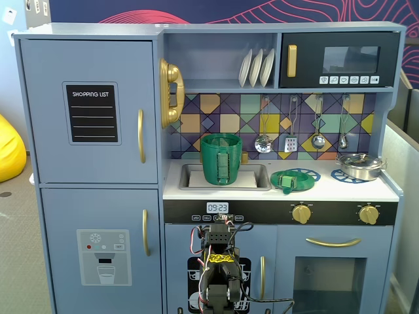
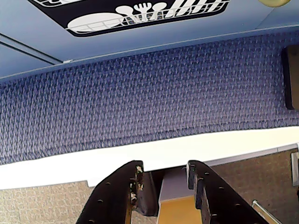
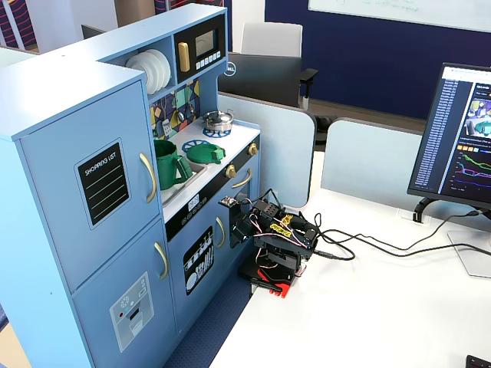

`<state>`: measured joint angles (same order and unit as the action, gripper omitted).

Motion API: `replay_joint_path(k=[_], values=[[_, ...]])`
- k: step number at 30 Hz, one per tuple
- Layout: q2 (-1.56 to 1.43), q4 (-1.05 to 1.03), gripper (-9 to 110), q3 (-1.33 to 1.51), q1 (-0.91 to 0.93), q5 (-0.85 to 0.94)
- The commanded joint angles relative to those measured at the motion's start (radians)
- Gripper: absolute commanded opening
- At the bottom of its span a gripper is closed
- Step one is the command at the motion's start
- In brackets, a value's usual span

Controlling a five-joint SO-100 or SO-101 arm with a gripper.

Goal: Pick up the lid from the counter and put it on the green recipient

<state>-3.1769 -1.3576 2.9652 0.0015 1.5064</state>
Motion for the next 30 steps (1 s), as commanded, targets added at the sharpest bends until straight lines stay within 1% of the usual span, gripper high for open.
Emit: replay_joint_path(k=[1,9,12,14,15,17,19,21,22,25,29,30], values=[[-0.002,-0.173,0,0.032,0.156,0.052],[-0.002,-0.175,0,0.032,0.169,0.051],[-0.002,-0.140,0,0.031,0.193,0.091],[0.000,-0.040,0,0.009,0.255,0.118],[0.018,0.044,0,-0.023,0.288,0.109],[0.087,0.261,0,-0.120,0.362,0.035],[0.187,0.466,0,-0.239,0.439,0.110],[0.287,0.629,0,-0.359,0.494,0.184],[0.330,0.673,0,-0.417,0.522,0.215],[0.411,0.696,0,-0.558,0.578,0.287],[0.428,0.810,12,-0.577,0.643,0.238],[0.428,0.854,16,-0.560,0.655,0.216]])
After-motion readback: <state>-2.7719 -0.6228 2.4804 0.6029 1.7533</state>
